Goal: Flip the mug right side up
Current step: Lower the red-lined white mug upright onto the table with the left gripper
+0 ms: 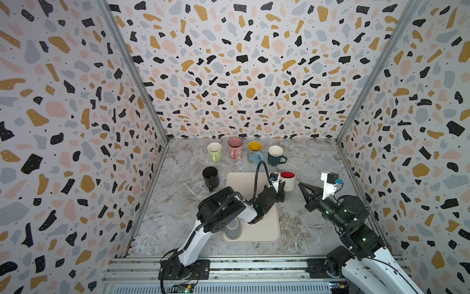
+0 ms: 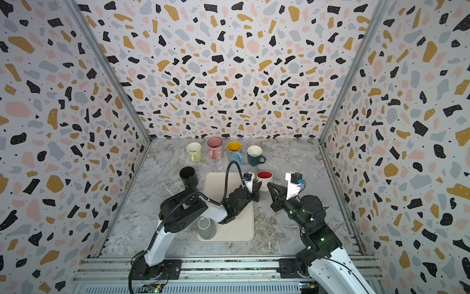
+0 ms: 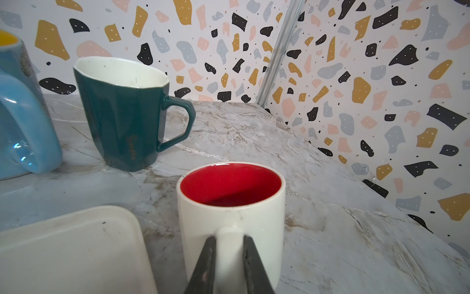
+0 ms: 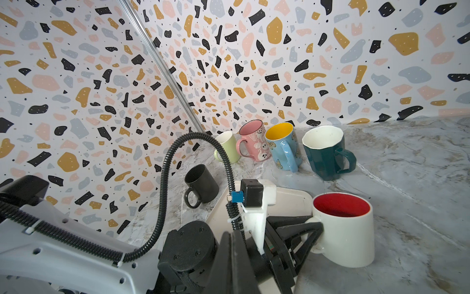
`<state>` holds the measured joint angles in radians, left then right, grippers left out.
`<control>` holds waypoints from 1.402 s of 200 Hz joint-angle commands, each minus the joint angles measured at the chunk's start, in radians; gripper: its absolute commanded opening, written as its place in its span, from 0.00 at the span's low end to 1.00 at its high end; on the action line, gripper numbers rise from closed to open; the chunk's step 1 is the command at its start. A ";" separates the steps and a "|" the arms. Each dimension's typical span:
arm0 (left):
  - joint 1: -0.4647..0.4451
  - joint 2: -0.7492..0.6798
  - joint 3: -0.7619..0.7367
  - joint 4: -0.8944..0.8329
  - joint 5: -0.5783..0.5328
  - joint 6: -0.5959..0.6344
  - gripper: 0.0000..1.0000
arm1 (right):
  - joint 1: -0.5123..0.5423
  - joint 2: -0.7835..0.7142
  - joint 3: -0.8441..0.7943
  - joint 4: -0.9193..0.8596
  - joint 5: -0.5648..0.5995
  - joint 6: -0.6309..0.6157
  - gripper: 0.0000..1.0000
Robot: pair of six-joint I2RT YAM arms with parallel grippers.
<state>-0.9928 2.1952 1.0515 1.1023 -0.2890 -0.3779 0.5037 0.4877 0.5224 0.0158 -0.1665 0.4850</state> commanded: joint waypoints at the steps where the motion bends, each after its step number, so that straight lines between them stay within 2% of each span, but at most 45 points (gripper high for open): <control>1: -0.013 -0.020 -0.026 0.007 0.014 0.000 0.11 | -0.004 -0.012 -0.004 0.022 0.006 0.000 0.00; 137: -0.026 -0.013 -0.047 -0.012 0.030 0.002 0.20 | -0.004 -0.024 -0.012 0.016 0.016 0.004 0.00; 211: -0.026 -0.007 -0.050 -0.026 0.027 -0.002 0.20 | -0.004 -0.026 -0.014 0.016 0.017 0.007 0.00; 280: -0.026 0.033 0.027 -0.127 -0.001 -0.031 0.21 | -0.004 -0.028 -0.012 0.007 0.019 0.007 0.00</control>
<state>-1.0214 2.1975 1.0435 0.9951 -0.2520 -0.3855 0.5030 0.4702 0.5106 0.0147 -0.1623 0.4892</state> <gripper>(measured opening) 0.207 0.044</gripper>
